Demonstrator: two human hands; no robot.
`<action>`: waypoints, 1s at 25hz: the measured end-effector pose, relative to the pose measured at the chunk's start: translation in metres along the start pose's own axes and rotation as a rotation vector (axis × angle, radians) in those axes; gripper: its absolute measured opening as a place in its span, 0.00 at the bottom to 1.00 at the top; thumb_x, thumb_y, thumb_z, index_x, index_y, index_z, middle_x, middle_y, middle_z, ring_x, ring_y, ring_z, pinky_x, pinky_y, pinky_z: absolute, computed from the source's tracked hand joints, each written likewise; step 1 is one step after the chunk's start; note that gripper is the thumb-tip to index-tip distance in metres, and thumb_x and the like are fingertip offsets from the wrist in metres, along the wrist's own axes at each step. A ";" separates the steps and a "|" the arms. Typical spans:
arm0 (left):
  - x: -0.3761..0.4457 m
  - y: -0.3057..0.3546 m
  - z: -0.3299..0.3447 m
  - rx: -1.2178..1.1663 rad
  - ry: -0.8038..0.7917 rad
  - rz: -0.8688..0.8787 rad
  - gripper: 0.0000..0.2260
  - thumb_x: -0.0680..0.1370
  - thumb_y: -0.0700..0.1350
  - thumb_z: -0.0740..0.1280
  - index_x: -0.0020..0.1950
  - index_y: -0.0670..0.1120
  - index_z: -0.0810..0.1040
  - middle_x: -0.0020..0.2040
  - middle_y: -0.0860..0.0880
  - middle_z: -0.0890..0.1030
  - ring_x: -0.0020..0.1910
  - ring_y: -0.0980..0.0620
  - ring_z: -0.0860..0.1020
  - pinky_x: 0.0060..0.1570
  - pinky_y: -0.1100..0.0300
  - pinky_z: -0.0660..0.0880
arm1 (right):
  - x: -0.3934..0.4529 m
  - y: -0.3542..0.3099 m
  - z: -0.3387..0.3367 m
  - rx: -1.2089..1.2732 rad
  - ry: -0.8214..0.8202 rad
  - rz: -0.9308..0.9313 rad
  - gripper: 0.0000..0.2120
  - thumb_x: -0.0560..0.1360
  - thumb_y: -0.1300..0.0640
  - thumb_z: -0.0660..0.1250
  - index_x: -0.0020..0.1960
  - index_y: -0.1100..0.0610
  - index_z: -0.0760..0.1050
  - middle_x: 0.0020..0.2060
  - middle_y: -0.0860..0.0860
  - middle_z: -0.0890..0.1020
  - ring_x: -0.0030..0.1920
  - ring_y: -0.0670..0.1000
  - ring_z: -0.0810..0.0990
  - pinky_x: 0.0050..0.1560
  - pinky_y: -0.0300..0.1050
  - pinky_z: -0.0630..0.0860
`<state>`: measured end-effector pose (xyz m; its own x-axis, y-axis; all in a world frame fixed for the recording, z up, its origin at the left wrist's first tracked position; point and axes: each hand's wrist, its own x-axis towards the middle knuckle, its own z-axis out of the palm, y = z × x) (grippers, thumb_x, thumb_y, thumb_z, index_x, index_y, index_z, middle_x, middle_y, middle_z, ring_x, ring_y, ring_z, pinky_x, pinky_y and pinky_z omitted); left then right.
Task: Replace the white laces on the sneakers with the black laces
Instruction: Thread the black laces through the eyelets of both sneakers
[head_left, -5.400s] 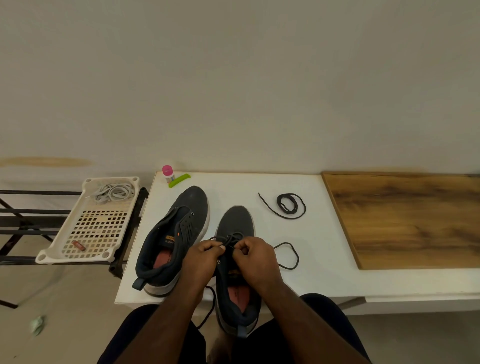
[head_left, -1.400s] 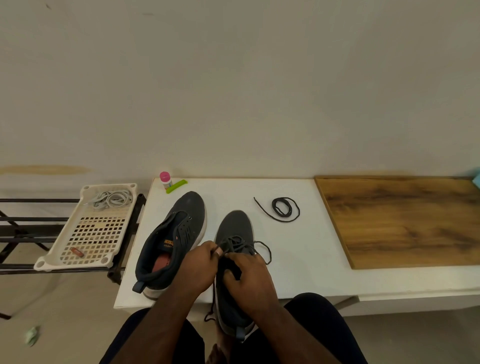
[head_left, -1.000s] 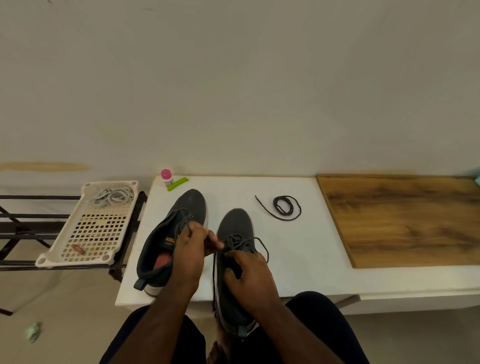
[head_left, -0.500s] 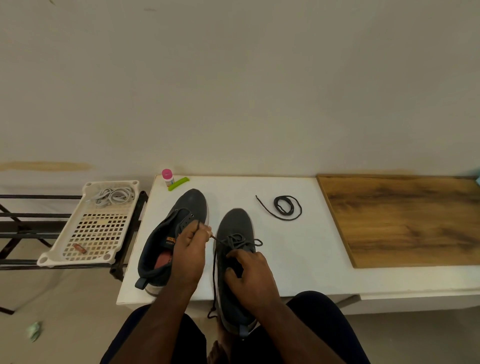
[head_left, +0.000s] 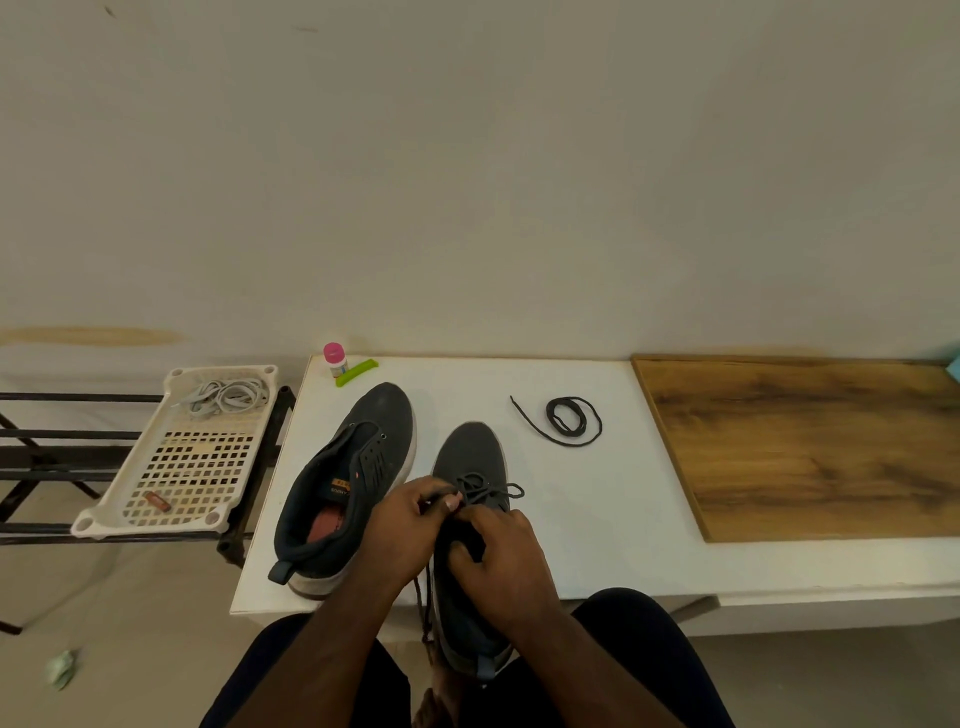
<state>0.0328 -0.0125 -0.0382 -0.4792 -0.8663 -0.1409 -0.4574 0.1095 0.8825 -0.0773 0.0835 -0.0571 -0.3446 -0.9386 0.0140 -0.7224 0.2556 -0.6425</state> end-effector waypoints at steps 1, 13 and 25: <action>0.001 0.004 -0.001 -0.063 0.071 -0.008 0.06 0.80 0.43 0.66 0.46 0.52 0.81 0.44 0.55 0.83 0.43 0.62 0.80 0.45 0.65 0.75 | 0.000 0.000 0.000 -0.011 -0.004 0.001 0.13 0.76 0.49 0.61 0.60 0.44 0.75 0.54 0.41 0.79 0.53 0.43 0.70 0.53 0.36 0.68; -0.006 0.015 -0.005 0.004 0.128 -0.094 0.06 0.81 0.45 0.65 0.46 0.45 0.78 0.40 0.51 0.82 0.38 0.57 0.80 0.40 0.63 0.71 | 0.000 -0.001 -0.001 -0.010 -0.010 0.001 0.14 0.75 0.48 0.61 0.60 0.44 0.75 0.54 0.40 0.79 0.53 0.43 0.70 0.51 0.33 0.68; -0.008 0.025 -0.018 -0.465 0.065 -0.144 0.06 0.79 0.35 0.62 0.53 0.41 0.76 0.42 0.44 0.83 0.37 0.52 0.80 0.36 0.62 0.76 | 0.000 0.001 -0.001 -0.004 -0.004 0.021 0.14 0.75 0.48 0.62 0.60 0.44 0.75 0.54 0.41 0.79 0.53 0.43 0.70 0.52 0.35 0.69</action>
<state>0.0388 -0.0119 -0.0068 -0.3813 -0.8869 -0.2607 -0.1253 -0.2298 0.9651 -0.0786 0.0844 -0.0565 -0.3570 -0.9341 -0.0027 -0.7172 0.2760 -0.6399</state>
